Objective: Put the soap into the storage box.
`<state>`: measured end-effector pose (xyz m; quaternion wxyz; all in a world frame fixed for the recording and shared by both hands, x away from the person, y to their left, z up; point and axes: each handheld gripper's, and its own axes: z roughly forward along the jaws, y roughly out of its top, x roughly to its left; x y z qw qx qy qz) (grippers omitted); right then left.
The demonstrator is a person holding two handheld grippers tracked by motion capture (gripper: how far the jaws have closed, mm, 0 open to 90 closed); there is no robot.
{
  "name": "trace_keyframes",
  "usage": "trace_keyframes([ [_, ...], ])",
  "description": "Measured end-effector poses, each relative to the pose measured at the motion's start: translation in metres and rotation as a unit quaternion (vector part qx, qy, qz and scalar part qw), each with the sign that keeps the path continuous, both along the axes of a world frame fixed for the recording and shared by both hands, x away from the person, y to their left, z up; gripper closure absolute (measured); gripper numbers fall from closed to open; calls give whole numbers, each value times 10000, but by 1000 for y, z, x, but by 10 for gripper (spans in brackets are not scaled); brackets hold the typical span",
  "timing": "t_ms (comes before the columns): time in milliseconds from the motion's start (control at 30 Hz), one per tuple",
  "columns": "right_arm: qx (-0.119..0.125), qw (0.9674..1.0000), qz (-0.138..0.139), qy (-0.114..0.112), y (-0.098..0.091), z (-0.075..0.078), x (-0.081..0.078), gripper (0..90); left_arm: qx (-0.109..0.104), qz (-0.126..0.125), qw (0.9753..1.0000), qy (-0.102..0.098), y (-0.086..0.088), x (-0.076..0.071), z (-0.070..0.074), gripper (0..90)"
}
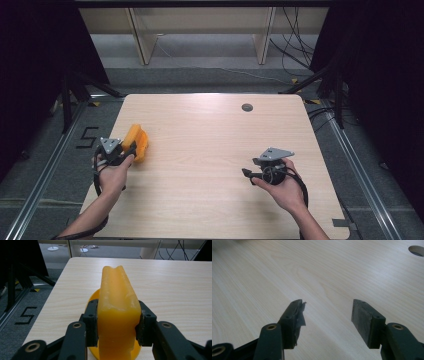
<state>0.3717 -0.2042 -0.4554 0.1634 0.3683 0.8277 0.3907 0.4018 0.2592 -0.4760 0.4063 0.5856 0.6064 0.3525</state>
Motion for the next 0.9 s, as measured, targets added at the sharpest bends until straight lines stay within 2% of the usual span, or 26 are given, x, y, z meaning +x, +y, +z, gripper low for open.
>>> trace_keyframes([
  [67,36,10000,-32,55,1,0,-1,431,-3,-10,10000,5,0,0,0,598],
  [100,-37,10000,26,-46,0,0,0,431,-7,-1,10000,7,0,0,0,598],
  [633,-55,10000,40,-28,-1,0,0,431,37,-15,10000,57,0,1,-1,565],
  [900,-63,10000,46,-28,-1,0,0,430,120,-31,9999,16,0,0,3,537],
])
